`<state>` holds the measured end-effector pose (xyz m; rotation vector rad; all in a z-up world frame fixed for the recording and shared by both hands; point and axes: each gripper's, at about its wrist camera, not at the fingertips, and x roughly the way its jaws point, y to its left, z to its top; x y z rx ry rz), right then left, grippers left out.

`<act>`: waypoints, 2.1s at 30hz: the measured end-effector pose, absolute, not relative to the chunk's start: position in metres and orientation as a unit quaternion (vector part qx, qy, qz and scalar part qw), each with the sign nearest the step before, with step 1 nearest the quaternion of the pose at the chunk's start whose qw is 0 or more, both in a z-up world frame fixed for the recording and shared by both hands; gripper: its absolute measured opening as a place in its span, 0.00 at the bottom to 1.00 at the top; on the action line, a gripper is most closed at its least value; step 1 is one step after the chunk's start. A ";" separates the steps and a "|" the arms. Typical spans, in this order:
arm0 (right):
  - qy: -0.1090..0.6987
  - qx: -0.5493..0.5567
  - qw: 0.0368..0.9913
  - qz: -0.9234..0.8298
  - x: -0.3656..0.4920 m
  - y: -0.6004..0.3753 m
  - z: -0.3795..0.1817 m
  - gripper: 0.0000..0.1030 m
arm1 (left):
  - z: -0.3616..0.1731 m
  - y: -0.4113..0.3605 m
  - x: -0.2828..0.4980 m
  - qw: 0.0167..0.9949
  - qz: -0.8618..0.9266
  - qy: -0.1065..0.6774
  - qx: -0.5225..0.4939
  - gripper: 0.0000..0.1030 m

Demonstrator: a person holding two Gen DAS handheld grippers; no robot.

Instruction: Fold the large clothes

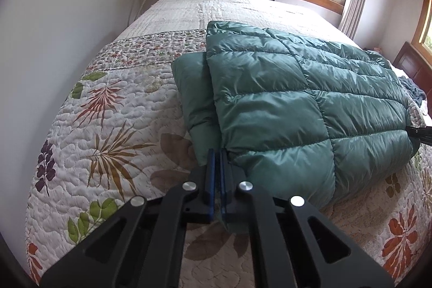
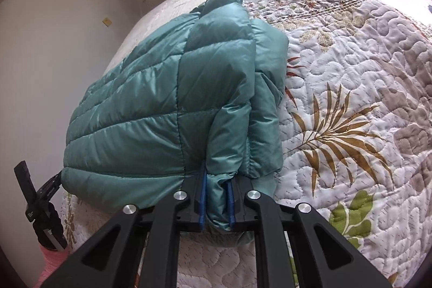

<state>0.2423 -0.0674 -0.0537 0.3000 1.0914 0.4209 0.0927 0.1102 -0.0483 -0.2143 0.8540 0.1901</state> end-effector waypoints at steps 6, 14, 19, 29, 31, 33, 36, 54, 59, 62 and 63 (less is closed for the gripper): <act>0.495 0.145 0.834 0.194 0.234 -0.074 -0.033 0.23 | -0.034 0.123 0.093 0.897 0.076 0.413 -0.137 0.08; 0.477 0.155 0.846 0.179 0.241 -0.080 -0.011 0.29 | -0.021 0.149 0.143 0.886 0.086 0.431 -0.147 0.32; 0.481 0.160 0.844 0.177 0.248 -0.077 -0.020 0.31 | -0.031 0.163 0.172 0.876 0.064 0.433 -0.203 0.32; 0.481 0.163 0.842 0.182 0.245 -0.073 -0.030 0.34 | -0.039 0.185 0.170 0.856 0.012 0.419 -0.303 0.43; 0.483 0.165 0.841 0.183 0.246 -0.072 -0.033 0.34 | -0.042 0.184 0.172 0.850 -0.011 0.419 -0.320 0.45; 0.486 0.166 0.838 0.184 0.247 -0.071 -0.036 0.34 | -0.046 0.183 0.175 0.840 -0.024 0.420 -0.343 0.45; 0.490 0.170 0.835 0.185 0.247 -0.069 -0.041 0.34 | -0.048 0.177 0.182 0.837 -0.026 0.419 -0.351 0.32; 0.480 0.172 0.836 0.204 0.256 -0.060 -0.058 0.40 | -0.067 0.176 0.144 0.854 0.011 0.402 -0.331 0.05; 0.478 0.173 0.836 0.205 0.255 -0.063 -0.055 0.40 | -0.047 0.159 0.133 0.879 0.053 0.401 -0.254 0.35; 0.476 0.158 0.839 0.208 0.246 -0.061 -0.049 0.41 | -0.033 0.149 0.121 0.894 0.062 0.387 -0.219 0.43; 0.475 0.156 0.840 0.210 0.242 -0.060 -0.046 0.41 | -0.026 0.144 0.117 0.898 0.064 0.383 -0.205 0.43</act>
